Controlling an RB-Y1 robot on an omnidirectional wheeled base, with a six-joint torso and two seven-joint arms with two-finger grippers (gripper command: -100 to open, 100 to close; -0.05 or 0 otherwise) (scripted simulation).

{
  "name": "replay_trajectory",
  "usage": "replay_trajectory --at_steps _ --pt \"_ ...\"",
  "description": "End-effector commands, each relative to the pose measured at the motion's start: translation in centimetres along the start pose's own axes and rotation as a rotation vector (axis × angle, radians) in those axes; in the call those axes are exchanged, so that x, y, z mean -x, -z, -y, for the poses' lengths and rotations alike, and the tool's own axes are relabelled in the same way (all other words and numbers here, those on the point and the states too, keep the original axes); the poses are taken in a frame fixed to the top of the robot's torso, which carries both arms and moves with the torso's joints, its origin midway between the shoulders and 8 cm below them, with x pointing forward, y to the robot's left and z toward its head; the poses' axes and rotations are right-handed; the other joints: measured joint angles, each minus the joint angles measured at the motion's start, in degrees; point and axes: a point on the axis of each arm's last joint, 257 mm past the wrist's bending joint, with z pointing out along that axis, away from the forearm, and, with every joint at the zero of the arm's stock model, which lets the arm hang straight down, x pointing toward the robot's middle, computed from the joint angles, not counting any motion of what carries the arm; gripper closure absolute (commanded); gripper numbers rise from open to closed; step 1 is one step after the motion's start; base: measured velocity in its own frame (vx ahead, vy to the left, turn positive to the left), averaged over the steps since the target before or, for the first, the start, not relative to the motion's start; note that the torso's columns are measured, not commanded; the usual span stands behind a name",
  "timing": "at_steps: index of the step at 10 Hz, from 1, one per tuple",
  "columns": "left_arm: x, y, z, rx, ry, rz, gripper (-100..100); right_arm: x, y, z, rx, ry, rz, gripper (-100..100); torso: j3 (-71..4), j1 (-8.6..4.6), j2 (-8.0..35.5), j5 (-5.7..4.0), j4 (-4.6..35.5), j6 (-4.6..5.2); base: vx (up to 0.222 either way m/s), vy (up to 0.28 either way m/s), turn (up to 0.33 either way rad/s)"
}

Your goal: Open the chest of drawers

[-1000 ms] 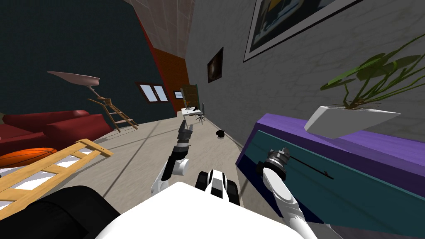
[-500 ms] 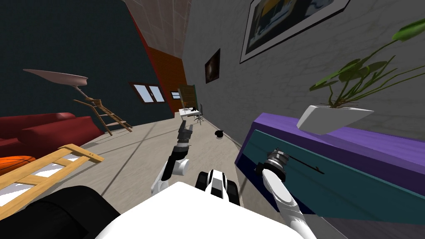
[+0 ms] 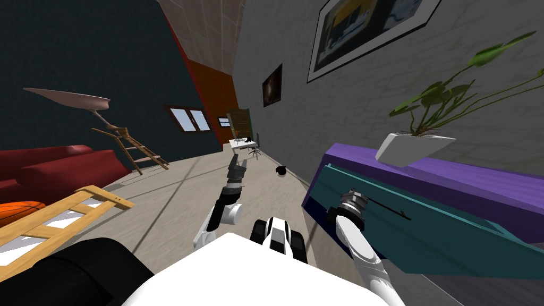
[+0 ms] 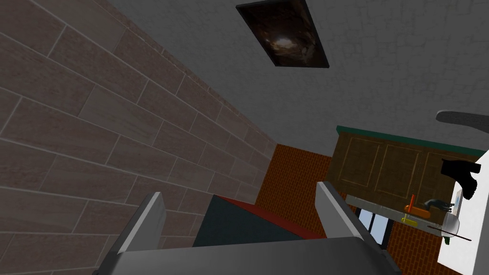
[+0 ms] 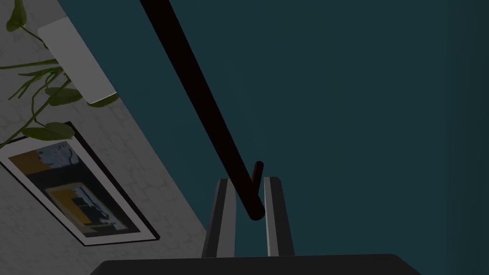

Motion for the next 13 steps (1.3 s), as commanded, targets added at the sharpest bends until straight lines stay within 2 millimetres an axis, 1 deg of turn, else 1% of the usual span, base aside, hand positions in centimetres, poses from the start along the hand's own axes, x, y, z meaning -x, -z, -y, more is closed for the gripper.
replay_trajectory --at_steps 1,4,5,6,8,13 --pt "0.0 0.0 0.0 0.0 0.0 0.0 0 0.7 0.2 0.2 -0.001 -0.005 0.01 100 0.1 0.12 0.1 -0.07 -0.1 -0.01 -0.133 0.122 -0.026" --pt "0.0 0.0 0.0 0.0 0.0 0.0 0 1.7 0.6 0.6 -0.003 -0.012 0.025 100 0.2 0.26 0.3 -0.03 0.0 -0.1 -0.179 0.138 -0.018" --pt "0.0 0.0 0.0 0.0 0.0 0.0 0 1.1 0.6 0.2 0.003 -0.005 0.015 100 0.1 0.2 0.2 0.03 0.0 -0.11 -0.08 0.055 -0.005" --pt "0.0 0.0 0.0 0.0 0.0 0.0 0 1.2 0.3 0.2 0.013 -0.002 0.012 -100 0.0 -0.03 -0.1 0.05 0.0 0.0 -0.029 0.02 -0.009" --pt "0.0 0.0 0.0 0.0 0.0 0.0 0 1.6 -0.7 0.9 0.016 -0.002 0.01 -100 0.0 -0.15 -0.1 -0.17 -0.2 0.07 -0.028 0.017 -0.012" --pt "0.0 0.0 0.0 0.0 0.0 0.0 0 3.0 -3.0 2.9 0.019 -0.005 0.016 -100 0.1 -0.06 0.1 -0.17 -0.1 0.07 -0.029 0.018 -0.013"
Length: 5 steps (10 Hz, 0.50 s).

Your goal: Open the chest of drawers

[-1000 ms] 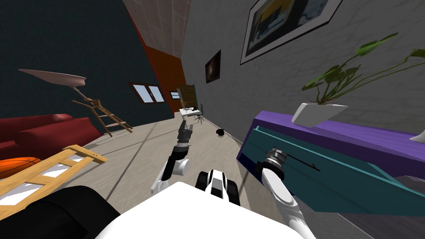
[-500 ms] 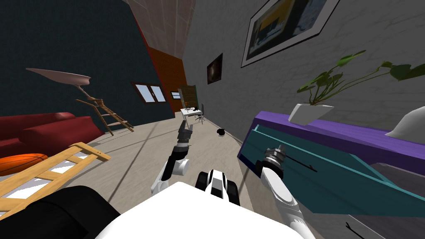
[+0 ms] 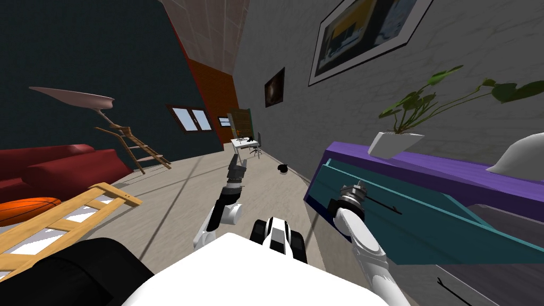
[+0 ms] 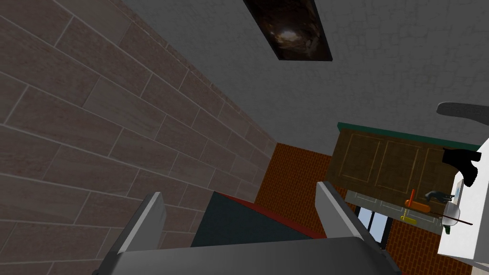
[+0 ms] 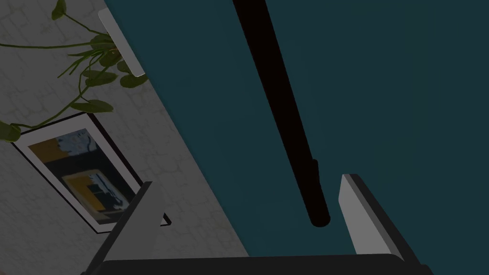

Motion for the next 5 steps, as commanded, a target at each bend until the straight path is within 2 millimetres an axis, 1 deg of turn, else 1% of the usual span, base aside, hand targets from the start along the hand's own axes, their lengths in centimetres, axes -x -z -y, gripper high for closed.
replay_trajectory --at_steps 1,2,3,4,5 --pt "0.0 0.0 0.0 0.0 0.0 0.0 0 0.79 -1.16 1.07 0.001 0.001 0.007 -100 0.0 -0.02 0.0 -0.01 0.0 0.0 -0.036 0.022 -0.01" --pt "0.0 0.0 0.0 0.0 0.0 0.0 0 1.09 -1.59 1.54 0.0 -0.004 0.011 -100 0.0 0.0 0.0 0.0 0.0 0.0 -0.04 0.023 -0.013" --pt "0.0 0.0 0.0 0.0 0.0 0.0 0 0.66 -1.3 1.09 0.005 -0.004 0.006 -100 0.0 0.06 0.1 0.11 0.1 0.01 -0.015 0.007 0.0" --pt "0.0 0.0 0.0 0.0 0.0 0.0 0 0.71 -1.33 1.06 0.007 -0.001 0.007 0 0.0 0.08 0.1 0.1 0.1 0.02 0.0 0.0 0.0" --pt "0.0 0.0 0.0 0.0 0.0 0.0 0 0.68 -1.29 0.97 0.008 -0.001 0.007 0 0.0 0.06 0.0 0.08 0.1 0.02 0.0 0.0 0.0"
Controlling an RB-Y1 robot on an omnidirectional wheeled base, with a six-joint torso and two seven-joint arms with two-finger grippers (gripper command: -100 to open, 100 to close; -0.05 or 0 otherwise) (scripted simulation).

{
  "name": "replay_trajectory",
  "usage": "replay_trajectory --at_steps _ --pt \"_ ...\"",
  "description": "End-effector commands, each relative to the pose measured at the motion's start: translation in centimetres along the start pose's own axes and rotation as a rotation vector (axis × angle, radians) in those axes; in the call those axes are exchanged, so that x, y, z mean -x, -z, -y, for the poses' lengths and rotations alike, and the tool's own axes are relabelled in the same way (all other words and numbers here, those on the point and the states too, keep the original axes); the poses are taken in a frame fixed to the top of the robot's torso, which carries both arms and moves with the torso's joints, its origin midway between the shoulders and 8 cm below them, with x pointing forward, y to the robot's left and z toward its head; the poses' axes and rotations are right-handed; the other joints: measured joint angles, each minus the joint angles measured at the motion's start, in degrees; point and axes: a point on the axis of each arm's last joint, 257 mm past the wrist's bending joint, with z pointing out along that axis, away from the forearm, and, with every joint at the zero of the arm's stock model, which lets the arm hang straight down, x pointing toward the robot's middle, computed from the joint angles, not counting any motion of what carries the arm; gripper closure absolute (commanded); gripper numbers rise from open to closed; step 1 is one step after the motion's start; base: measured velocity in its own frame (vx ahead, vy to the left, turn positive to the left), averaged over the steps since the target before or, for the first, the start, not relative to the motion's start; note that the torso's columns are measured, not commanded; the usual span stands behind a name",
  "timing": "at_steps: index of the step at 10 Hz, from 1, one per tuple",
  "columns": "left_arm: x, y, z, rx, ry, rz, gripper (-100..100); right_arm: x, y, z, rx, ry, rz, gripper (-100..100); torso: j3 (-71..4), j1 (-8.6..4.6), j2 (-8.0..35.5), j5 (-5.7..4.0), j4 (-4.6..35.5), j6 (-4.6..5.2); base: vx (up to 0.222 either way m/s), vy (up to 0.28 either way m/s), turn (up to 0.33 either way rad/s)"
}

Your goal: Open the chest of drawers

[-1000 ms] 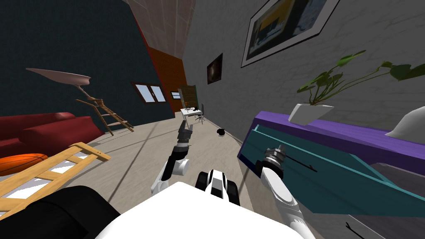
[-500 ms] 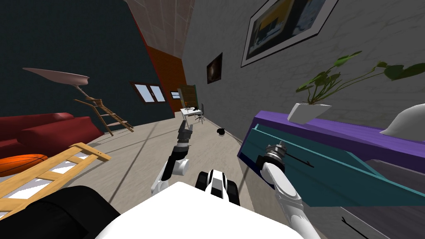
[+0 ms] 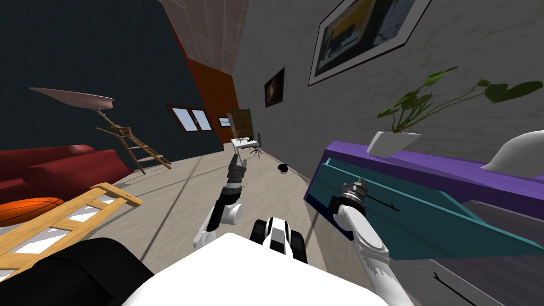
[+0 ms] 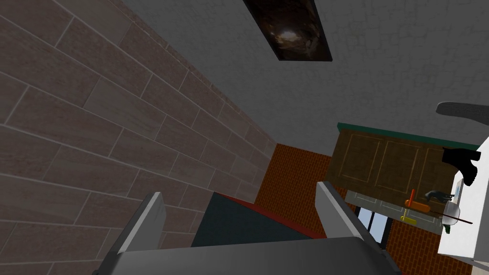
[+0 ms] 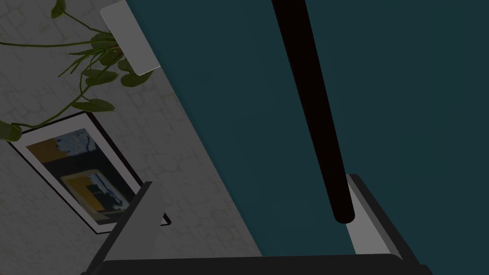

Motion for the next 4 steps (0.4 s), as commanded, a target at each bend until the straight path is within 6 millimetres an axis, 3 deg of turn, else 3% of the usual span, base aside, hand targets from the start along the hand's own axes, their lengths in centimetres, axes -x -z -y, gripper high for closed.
replay_trajectory --at_steps 1,4 --pt "0.0 0.0 0.0 0.0 0.0 0.0 0 -0.02 0.02 -0.05 0.001 0.0 0.0 0 0.0 -0.01 0.0 -0.02 0.0 -0.01 0.0 0.0 0.0" --pt "0.0 0.0 0.0 0.0 0.0 0.0 0 -0.06 0.05 -0.14 0.003 0.001 -0.001 0 0.0 -0.04 0.0 -0.05 -0.1 -0.01 0.0 0.0 0.0"
